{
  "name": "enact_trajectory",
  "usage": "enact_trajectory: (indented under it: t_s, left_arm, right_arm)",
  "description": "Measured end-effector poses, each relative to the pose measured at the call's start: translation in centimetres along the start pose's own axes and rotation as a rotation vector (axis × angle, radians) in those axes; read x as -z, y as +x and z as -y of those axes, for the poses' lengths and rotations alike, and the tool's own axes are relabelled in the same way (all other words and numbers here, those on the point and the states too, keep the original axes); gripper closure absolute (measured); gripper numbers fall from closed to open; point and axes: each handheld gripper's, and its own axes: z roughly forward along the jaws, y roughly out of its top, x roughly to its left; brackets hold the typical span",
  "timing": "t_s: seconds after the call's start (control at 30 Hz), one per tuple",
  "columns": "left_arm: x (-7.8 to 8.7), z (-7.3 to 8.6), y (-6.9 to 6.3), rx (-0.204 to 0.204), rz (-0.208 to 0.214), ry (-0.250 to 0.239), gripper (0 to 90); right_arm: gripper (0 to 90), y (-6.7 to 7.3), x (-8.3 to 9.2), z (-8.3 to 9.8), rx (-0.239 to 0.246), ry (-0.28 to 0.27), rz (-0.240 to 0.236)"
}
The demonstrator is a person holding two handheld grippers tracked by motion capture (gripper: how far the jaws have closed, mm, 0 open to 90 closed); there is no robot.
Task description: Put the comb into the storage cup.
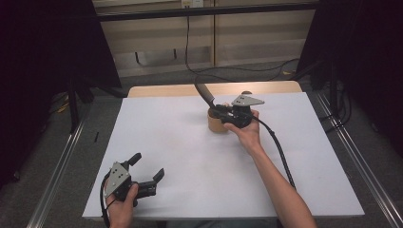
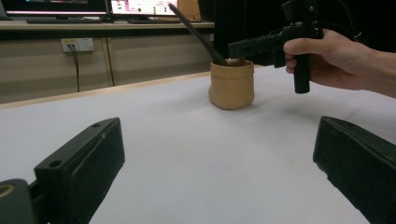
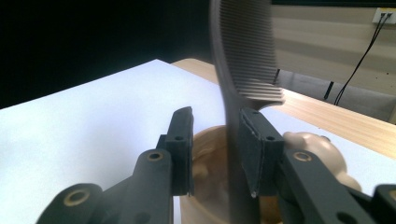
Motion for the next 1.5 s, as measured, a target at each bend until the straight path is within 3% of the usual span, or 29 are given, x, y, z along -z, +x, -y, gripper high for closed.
enact_trajectory:
  t_s: [0.37, 0.73, 0.9, 1.07, 1.3, 1.5]
  left_arm:
    - [0.1, 0.0, 0.0, 0.004, -0.004, -0.002, 2.2]
    - [-0.1, 0.0, 0.0, 0.0, -0.003, 0.004, 2.2]
    - [0.0, 0.0, 0.1, -0.018, -0.031, 0.014, 2.3]
    - [0.1, -0.1, 0.0, -0.011, -0.035, 0.0, 2.5]
    - [0.2, -0.1, 0.1, 0.007, -0.042, -0.007, 2.5]
    - [0.4, -0.1, 0.0, 0.002, -0.042, -0.013, 2.5]
  right_arm:
    - [57.1, 0.2, 1.5, -0.7, 0.003, -0.037, 0.009]
    - [40.5, -0.3, 2.8, -1.5, -0.039, -0.045, 0.033]
    - [30.8, -0.5, 3.5, -1.9, -0.049, -0.042, 0.045]
    - [25.1, -0.5, 4.0, -2.2, -0.061, -0.042, 0.053]
    - [8.3, -0.5, 5.1, -2.5, -0.085, -0.043, 0.103]
    - [3.0, -0.4, 6.0, -2.1, -0.101, -0.048, 0.143]
